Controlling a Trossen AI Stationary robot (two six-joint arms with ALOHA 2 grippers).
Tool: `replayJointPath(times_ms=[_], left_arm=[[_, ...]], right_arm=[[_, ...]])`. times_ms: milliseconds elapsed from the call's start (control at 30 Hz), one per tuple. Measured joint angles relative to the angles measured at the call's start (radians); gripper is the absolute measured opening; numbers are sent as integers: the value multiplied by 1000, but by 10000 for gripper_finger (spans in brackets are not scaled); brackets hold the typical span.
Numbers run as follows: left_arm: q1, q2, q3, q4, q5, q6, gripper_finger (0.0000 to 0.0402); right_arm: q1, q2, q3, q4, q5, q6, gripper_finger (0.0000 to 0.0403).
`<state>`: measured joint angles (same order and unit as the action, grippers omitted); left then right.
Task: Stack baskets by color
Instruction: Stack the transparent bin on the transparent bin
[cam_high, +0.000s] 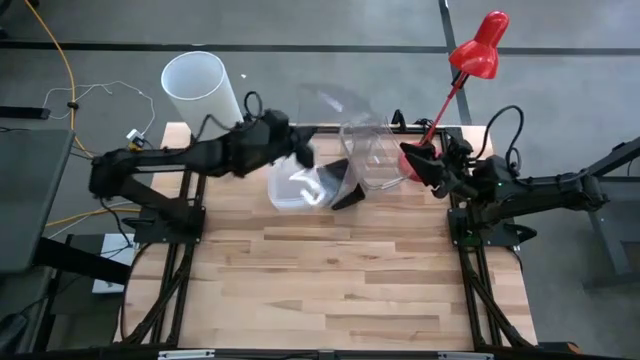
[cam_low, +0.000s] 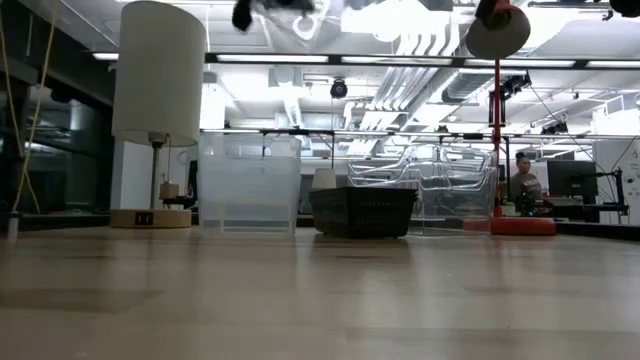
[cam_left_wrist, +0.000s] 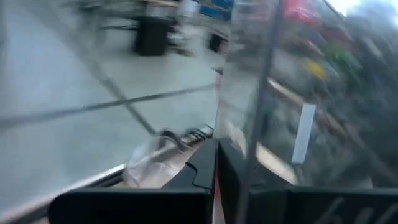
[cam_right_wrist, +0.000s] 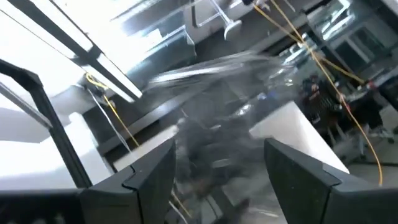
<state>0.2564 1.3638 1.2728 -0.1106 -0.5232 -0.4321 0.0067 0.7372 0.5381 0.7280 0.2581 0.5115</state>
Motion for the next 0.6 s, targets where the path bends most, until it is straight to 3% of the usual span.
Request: replayJointPath(times_ms=[133, 300, 433, 600], left_arm=[[66, 119, -2, 151, -35, -284, 0], [62, 253, -2, 271, -34, -456, 0], [54, 347, 24, 273, -61, -562, 0], [61, 446, 165, 208, -72, -645, 0]], right_arm=[[0, -4, 0, 15, 29, -21, 232], [0, -6, 0, 47, 29, -23, 232], [0, -6, 0, 85, 25, -32, 232], [0, -6, 0, 112, 21, -93, 232]])
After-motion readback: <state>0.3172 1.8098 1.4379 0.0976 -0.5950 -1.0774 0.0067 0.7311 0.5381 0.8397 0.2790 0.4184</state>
